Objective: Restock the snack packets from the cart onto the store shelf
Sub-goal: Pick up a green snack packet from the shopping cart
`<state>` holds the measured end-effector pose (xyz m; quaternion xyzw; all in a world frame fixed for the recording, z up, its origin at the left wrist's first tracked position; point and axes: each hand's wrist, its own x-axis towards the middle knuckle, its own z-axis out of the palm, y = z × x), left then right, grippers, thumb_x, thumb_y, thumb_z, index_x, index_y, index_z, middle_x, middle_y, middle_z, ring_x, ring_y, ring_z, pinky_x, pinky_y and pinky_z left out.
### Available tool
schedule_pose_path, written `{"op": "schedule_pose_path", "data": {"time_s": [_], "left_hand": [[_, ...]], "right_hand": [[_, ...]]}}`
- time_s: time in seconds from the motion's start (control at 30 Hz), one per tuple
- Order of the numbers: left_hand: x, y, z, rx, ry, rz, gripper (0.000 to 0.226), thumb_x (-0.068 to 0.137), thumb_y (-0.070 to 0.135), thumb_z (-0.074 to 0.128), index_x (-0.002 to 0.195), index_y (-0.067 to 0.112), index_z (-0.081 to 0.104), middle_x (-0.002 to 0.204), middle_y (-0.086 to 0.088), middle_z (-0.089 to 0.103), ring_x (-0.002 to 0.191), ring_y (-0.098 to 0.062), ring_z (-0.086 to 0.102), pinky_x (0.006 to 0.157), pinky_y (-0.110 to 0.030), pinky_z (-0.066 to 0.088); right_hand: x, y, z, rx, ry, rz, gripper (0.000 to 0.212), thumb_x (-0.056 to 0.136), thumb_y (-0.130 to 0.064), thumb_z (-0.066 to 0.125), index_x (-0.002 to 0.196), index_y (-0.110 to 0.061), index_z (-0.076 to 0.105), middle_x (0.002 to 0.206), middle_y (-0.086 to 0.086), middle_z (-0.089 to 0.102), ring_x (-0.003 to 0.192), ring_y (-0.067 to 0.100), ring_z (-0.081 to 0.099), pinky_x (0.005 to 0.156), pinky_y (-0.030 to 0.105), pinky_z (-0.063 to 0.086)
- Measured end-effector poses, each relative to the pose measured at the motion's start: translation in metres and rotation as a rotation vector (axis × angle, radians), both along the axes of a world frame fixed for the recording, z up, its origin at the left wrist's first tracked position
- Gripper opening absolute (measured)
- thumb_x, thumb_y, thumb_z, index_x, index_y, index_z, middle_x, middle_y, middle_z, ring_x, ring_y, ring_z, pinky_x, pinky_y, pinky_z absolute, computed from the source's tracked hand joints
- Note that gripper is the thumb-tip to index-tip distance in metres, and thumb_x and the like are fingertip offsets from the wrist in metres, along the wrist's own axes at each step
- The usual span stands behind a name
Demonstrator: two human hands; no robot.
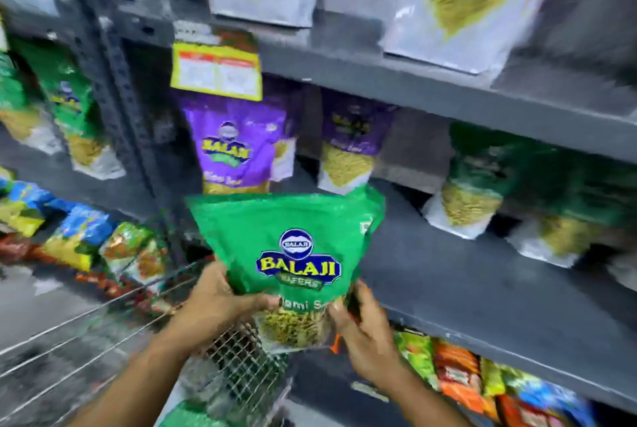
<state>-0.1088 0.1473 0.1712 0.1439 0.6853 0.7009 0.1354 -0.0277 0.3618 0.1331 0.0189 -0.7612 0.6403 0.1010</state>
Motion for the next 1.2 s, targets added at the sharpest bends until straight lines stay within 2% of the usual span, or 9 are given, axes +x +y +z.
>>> {"op": "schedule_pose_path", "data": {"time_s": [0.2,0.3,0.4,0.5,0.63,0.77,0.97,1.1,1.2], "left_hand": [[0.009,0.172,0.012,0.089,0.018,-0.114,0.051,0.048,0.015,0.087,0.096,0.013,0.071,0.099,-0.013,0.076,0.088,-0.027,0.069,0.083,-0.044,0.058],[0.025,0.26,0.007,0.097,-0.003,-0.188,0.04,0.055,0.008,0.084,0.091,0.017,0.071,0.092,-0.005,0.078,0.086,-0.023,0.068,0.082,-0.039,0.057],[0.052,0.344,0.004,0.071,-0.054,-0.281,0.04,0.069,-0.006,0.077,0.099,0.018,0.065,0.104,-0.014,0.073,0.098,-0.029,0.066,0.091,-0.046,0.055],[0.08,0.413,0.005,0.025,-0.068,-0.285,0.052,0.074,0.0,0.076,0.12,0.01,0.054,0.121,-0.017,0.065,0.111,-0.031,0.063,0.099,-0.054,0.05],[0.103,0.467,0.005,-0.001,0.002,-0.235,0.049,0.075,0.007,0.076,0.118,0.017,0.055,0.116,-0.011,0.07,0.102,-0.024,0.067,0.092,-0.047,0.055],[0.106,0.487,-0.001,-0.015,0.021,-0.219,0.055,0.075,0.011,0.076,0.123,0.021,0.052,0.114,-0.005,0.07,0.101,-0.021,0.066,0.091,-0.048,0.056],[0.105,0.497,-0.005,-0.023,0.01,-0.295,0.059,0.075,0.016,0.078,0.126,0.021,0.049,0.123,-0.007,0.065,0.115,-0.027,0.061,0.097,-0.05,0.052],[0.113,0.456,-0.006,-0.181,0.202,-0.273,0.092,0.074,0.034,0.078,0.147,0.017,0.024,0.152,-0.003,0.037,0.139,-0.016,0.035,0.115,-0.032,0.03],[0.098,0.36,-0.022,-0.324,0.517,-0.18,0.077,0.082,0.049,0.063,0.145,0.024,0.027,0.154,0.003,0.031,0.143,-0.007,0.024,0.113,-0.012,0.018]], "right_hand": [[0.046,0.119,0.023,-0.103,0.175,-0.375,0.037,0.093,-0.017,0.053,0.128,-0.009,0.048,0.126,0.009,0.062,0.114,0.015,0.059,0.093,0.026,0.049],[0.072,0.182,0.026,-0.135,0.193,-0.526,0.041,0.089,-0.019,0.05,0.129,-0.009,0.048,0.129,0.015,0.058,0.115,0.021,0.057,0.097,0.036,0.047],[0.101,0.248,0.018,-0.182,0.183,-0.616,0.029,0.093,-0.017,0.047,0.121,-0.02,0.054,0.12,0.007,0.062,0.103,0.007,0.062,0.086,0.024,0.051],[0.123,0.311,0.005,-0.206,0.147,-0.675,0.028,0.098,-0.012,0.043,0.118,-0.026,0.058,0.122,0.006,0.061,0.107,0.013,0.059,0.098,0.04,0.045],[0.133,0.371,0.011,-0.238,0.118,-0.661,0.034,0.1,-0.01,0.04,0.129,-0.024,0.051,0.136,0.013,0.054,0.123,0.026,0.052,0.108,0.05,0.037],[0.135,0.397,0.014,-0.168,0.111,-0.617,0.037,0.1,-0.005,0.037,0.137,-0.009,0.04,0.14,0.02,0.049,0.128,0.033,0.047,0.109,0.052,0.036],[0.143,0.403,0.012,-0.047,0.079,-0.635,0.038,0.1,-0.009,0.039,0.138,-0.01,0.039,0.134,0.009,0.052,0.107,-0.008,0.057,0.084,0.009,0.046],[0.161,0.375,-0.005,0.149,0.197,-1.071,0.05,0.095,-0.024,0.053,0.141,-0.014,0.035,0.145,0.012,0.045,0.132,0.022,0.043,0.11,0.035,0.034],[0.154,0.318,-0.031,0.292,0.199,-1.08,0.047,0.087,-0.042,0.052,0.127,-0.019,0.05,0.128,0.016,0.056,0.12,0.031,0.051,0.103,0.038,0.038]]}}
